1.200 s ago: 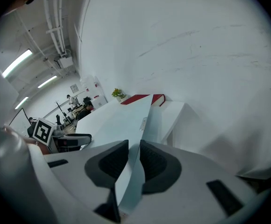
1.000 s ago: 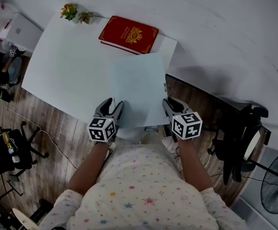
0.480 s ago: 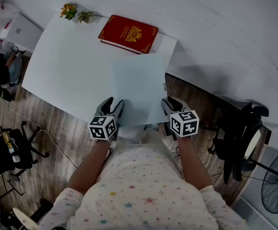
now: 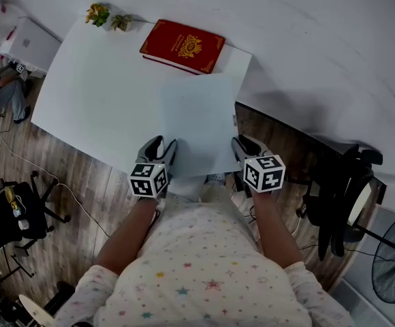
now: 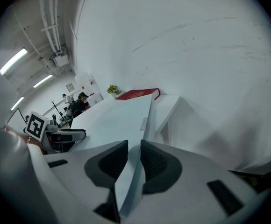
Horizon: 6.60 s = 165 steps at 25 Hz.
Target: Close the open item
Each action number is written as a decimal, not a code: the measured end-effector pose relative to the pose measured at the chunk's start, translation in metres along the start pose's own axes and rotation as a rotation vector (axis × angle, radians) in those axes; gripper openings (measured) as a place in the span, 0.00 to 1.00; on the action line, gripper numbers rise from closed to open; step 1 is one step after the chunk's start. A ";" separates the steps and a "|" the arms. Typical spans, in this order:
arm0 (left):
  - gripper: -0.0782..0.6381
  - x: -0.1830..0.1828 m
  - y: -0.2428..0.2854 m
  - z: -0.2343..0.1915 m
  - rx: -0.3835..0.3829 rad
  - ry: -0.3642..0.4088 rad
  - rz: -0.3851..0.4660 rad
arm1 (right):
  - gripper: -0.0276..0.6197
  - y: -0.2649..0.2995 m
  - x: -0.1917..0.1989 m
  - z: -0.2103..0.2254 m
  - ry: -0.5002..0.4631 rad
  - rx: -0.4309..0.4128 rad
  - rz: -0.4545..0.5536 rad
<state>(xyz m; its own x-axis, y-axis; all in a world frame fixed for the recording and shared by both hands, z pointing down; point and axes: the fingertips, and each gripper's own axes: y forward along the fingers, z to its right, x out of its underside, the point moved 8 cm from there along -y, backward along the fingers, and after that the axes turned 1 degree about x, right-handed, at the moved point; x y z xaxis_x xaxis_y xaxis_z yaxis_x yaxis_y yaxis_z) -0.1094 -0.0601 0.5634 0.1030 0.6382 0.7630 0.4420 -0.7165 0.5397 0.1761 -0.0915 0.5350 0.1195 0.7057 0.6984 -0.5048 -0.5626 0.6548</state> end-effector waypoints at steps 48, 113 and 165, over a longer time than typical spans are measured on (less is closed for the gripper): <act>0.37 -0.004 0.004 0.004 -0.038 0.080 -0.072 | 0.28 0.050 -0.030 0.012 -0.075 0.133 0.014; 0.16 -0.110 -0.084 0.042 0.028 0.201 0.363 | 0.05 -0.063 -0.084 -0.038 -0.252 0.036 0.330; 0.14 -0.191 -0.142 0.072 -0.043 0.319 0.630 | 0.04 -0.155 -0.165 -0.069 -0.363 0.021 0.689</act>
<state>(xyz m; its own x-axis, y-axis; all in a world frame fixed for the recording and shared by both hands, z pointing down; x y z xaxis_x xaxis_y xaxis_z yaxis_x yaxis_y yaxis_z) -0.1279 -0.0597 0.3151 0.0581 -0.0107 0.9983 0.3477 -0.9371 -0.0302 0.1762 -0.0906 0.2985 0.0593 0.0109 0.9982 -0.5512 -0.8333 0.0418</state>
